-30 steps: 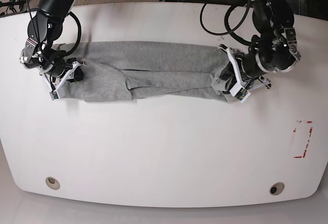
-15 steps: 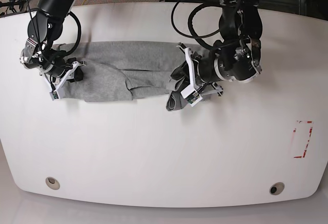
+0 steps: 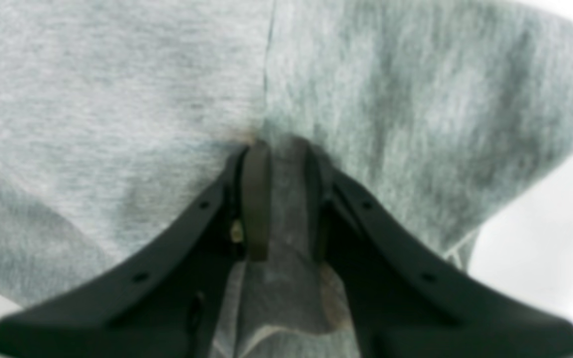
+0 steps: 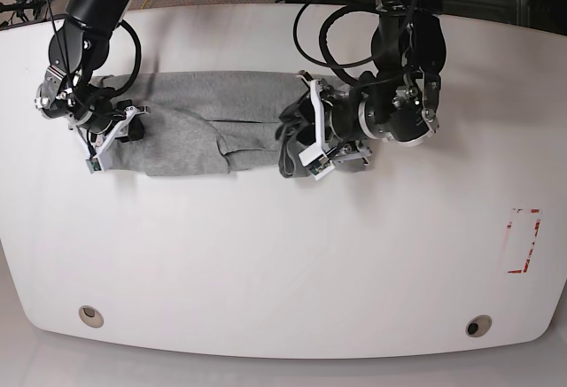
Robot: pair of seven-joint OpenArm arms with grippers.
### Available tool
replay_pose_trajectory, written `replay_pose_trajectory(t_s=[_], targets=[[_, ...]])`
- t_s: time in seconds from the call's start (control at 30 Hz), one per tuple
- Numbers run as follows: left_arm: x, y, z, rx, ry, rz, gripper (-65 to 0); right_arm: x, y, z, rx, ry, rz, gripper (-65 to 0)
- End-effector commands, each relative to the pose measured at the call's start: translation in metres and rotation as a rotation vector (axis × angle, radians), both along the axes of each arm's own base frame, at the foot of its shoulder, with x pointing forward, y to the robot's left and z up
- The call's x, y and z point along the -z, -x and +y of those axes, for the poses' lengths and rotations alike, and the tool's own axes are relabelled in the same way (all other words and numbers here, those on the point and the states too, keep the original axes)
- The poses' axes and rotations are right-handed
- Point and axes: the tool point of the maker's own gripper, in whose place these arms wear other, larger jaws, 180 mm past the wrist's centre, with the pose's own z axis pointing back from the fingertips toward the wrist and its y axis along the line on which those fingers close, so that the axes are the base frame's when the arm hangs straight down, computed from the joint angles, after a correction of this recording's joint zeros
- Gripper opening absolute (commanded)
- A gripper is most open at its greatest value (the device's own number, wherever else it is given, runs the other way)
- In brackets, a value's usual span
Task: Fold the T-shirt properly
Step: 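Fold the strip end held by the left gripper toward the right gripper, then fold both strip ends inward toward each other with both grippers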
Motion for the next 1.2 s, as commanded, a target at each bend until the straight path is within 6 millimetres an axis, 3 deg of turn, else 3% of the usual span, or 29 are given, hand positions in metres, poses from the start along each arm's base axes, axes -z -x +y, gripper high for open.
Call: replay_pose_trajectory(t_s=[0.0, 0.13, 0.27, 0.33, 0.43, 0.57, 0.73, 0.83, 1.0, 1.1, 1.17], targets=[[-0.024, -0.008, -0.018, 0.032, 0.059, -0.064, -31.0, 0.005, 0.006, -0.003, -0.007, 0.032, 0.049, -52.6], [-0.045, -0.003, -0.042, 0.034, 0.109, -0.073, -24.0, 0.005, 0.005, -0.003, -0.007, 0.031, 0.047, -52.6], [-0.069, 0.000, -0.051, 0.070, 0.145, -0.146, -23.5, 0.005, 0.005, -0.002, -0.007, 0.029, 0.047, -52.6], [-0.075, -0.006, -0.046, 0.050, 0.158, -0.160, -23.5, 0.005, 0.005, 0.000, -0.009, 0.025, 0.046, -52.6], [-0.069, -0.017, -0.022, -0.037, 0.136, -0.150, -23.5, 0.006, 0.005, 0.003, -0.009, 0.020, 0.046, -52.6], [-0.047, -0.031, 0.028, -0.136, 0.001, -0.146, -23.5, -0.007, -0.009, 0.003, -0.013, 0.030, 0.002, -52.0], [-0.022, -0.024, 0.064, -0.169, -0.100, -0.114, -23.6, -0.030, -0.017, 0.000, -0.030, 0.083, -0.032, -51.4], [-0.010, -0.014, 0.078, -0.189, -0.095, -0.105, -23.6, -0.052, -0.026, 0.001, -0.045, 0.102, -0.065, -43.0], [0.023, -0.005, 0.087, -0.216, -0.056, -0.034, -23.6, -0.084, -0.038, 0.009, -0.072, 0.053, -0.131, -18.1], [0.045, 0.000, 0.094, -0.232, -0.059, 0.031, -23.6, -0.095, -0.036, -0.015, 0.017, 0.020, -0.148, -10.0], [0.051, 0.001, 0.094, -0.239, -0.049, 0.048, -23.6, -0.100, -0.035, -0.034, 0.089, 0.000, -0.148, -9.8]])
